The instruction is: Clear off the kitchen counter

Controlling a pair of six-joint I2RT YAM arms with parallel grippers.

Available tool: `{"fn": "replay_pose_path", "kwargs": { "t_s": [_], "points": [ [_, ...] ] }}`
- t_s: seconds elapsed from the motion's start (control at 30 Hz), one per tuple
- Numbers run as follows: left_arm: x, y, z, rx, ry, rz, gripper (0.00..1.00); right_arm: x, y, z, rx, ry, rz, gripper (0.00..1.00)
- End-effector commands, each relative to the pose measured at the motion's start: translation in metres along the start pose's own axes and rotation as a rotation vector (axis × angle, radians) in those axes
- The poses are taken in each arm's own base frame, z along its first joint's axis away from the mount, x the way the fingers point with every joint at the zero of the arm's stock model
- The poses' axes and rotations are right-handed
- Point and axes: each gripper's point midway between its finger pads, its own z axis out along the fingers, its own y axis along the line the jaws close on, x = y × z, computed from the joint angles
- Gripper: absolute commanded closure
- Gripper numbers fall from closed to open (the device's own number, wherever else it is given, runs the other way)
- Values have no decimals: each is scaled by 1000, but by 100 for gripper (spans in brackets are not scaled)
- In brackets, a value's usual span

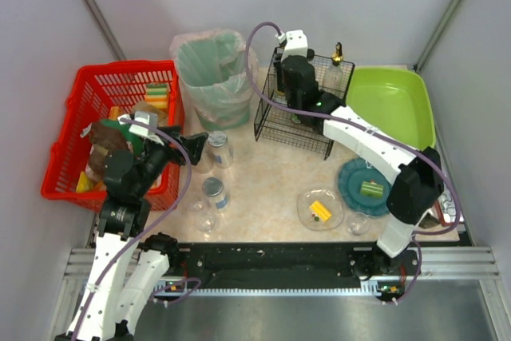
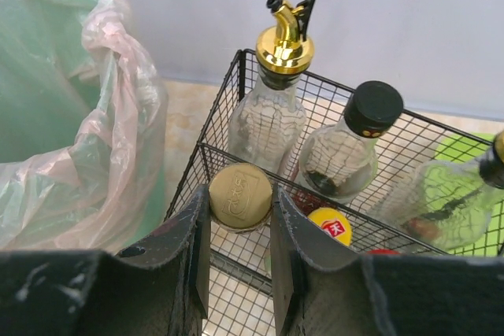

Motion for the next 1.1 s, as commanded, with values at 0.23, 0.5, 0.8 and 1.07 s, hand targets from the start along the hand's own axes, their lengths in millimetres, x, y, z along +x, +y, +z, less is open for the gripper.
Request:
{"fn": "replay_pose_path", "kwargs": {
  "t_s": [0.23, 0.5, 0.8, 1.07],
  "points": [
    [-7, -2, 5, 22, -36, 22, 9, -17, 7, 28, 26, -72, 74, 100],
    [-6, -3, 5, 26, -32, 20, 9, 32, 8, 54, -2, 62, 97, 100],
    [-5, -3, 6, 28, -25, 18, 9, 68, 12, 70, -25, 146, 115, 100],
    [-4, -2, 8, 29, -20, 13, 9, 83, 14, 73, -24, 191, 125, 78]
  ]
}}
